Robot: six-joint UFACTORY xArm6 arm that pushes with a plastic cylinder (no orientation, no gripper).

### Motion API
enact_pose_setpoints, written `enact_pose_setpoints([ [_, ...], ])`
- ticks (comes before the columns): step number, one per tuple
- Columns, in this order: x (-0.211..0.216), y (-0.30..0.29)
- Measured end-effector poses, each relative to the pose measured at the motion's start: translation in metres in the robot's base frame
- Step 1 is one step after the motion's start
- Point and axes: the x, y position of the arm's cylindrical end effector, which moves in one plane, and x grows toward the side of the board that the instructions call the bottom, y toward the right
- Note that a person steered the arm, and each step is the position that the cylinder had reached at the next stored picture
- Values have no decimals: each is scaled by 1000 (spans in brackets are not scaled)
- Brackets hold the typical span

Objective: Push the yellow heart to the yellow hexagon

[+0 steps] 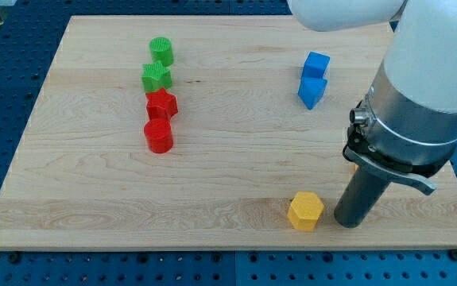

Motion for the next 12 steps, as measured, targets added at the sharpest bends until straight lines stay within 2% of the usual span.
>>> enact_pose_setpoints([
  [3, -7, -69],
  [4, -7, -41],
  [6, -7, 73],
  [7, -25, 113],
  [8, -83, 119],
  [9, -88, 115],
  [11, -88, 59],
  [12, -87, 49],
])
